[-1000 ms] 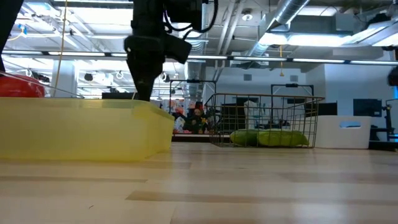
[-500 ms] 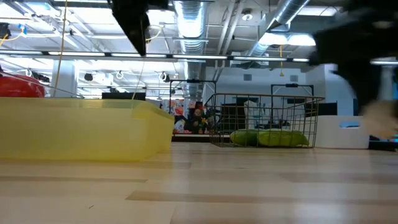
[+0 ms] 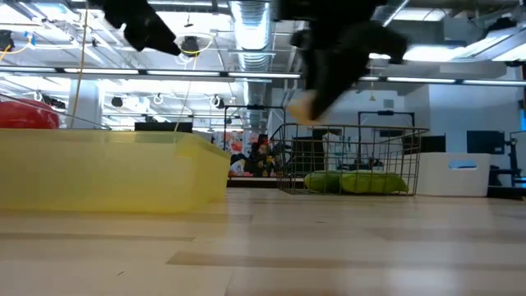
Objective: Sort produce into baskets
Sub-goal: Put the white garlic into the yellow bin
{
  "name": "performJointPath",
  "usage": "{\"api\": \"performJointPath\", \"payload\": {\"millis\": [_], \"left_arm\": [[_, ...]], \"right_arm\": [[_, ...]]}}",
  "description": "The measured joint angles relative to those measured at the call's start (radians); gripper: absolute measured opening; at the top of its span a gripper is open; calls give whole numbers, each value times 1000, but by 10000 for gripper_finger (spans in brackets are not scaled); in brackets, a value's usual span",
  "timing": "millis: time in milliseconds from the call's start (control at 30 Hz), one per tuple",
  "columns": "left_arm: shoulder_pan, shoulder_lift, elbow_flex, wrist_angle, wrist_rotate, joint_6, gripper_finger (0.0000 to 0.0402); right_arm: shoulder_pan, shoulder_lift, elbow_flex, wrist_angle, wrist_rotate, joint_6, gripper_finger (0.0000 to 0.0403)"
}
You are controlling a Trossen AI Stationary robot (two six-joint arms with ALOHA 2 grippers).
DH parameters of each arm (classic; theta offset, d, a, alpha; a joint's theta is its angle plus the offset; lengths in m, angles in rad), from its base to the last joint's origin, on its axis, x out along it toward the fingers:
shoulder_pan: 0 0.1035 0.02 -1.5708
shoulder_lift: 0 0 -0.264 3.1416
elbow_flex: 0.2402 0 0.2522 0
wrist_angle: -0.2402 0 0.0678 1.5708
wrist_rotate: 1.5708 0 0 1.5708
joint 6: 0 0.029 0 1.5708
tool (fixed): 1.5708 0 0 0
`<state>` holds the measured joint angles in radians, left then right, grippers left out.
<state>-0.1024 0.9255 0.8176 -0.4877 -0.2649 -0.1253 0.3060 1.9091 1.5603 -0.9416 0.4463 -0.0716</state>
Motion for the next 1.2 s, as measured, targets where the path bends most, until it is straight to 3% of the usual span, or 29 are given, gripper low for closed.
{"api": "performJointPath", "payload": {"millis": [267, 533, 800, 1200], "left_arm": [[-9, -276, -338, 338, 9, 87, 214], [-9, -498, -570, 622, 103, 226, 214], [-9, -678, -661, 638, 103, 306, 214], [-8, -927, -805, 640, 47, 346, 214]], "right_arm": [[-102, 0, 0, 369, -8, -214, 166], [-182, 10, 1, 613, -167, -218, 166], [-218, 10, 1, 715, -189, -157, 181], [-224, 10, 1, 722, -189, -66, 234]]}}
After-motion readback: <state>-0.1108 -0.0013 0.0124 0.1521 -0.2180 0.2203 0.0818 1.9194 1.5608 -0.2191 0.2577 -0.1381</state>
